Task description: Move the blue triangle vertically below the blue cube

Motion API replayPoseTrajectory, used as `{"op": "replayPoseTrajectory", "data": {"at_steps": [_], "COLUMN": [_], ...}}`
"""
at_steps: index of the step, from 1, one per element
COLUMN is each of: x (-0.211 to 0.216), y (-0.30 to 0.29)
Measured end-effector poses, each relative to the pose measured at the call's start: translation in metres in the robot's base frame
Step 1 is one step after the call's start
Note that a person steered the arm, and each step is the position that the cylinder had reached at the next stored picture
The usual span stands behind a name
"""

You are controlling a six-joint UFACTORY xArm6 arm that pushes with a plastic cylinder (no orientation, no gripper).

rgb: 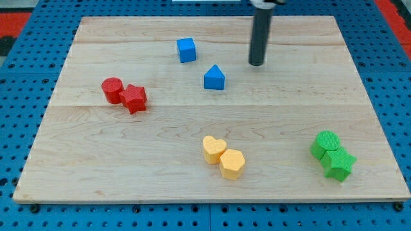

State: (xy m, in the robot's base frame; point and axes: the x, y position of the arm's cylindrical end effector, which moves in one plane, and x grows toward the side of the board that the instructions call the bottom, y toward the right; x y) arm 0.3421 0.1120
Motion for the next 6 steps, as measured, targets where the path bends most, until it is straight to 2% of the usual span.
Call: {"op": "replayPoseTrajectory", "data": {"at_steps": [1,2,3,4,5,6], "x": [0.012,0.028,0.030,0.059,0.067,0.052], "y": [-0.074,-0.123,-0.068,-0.047,-0.077,-0.159]}}
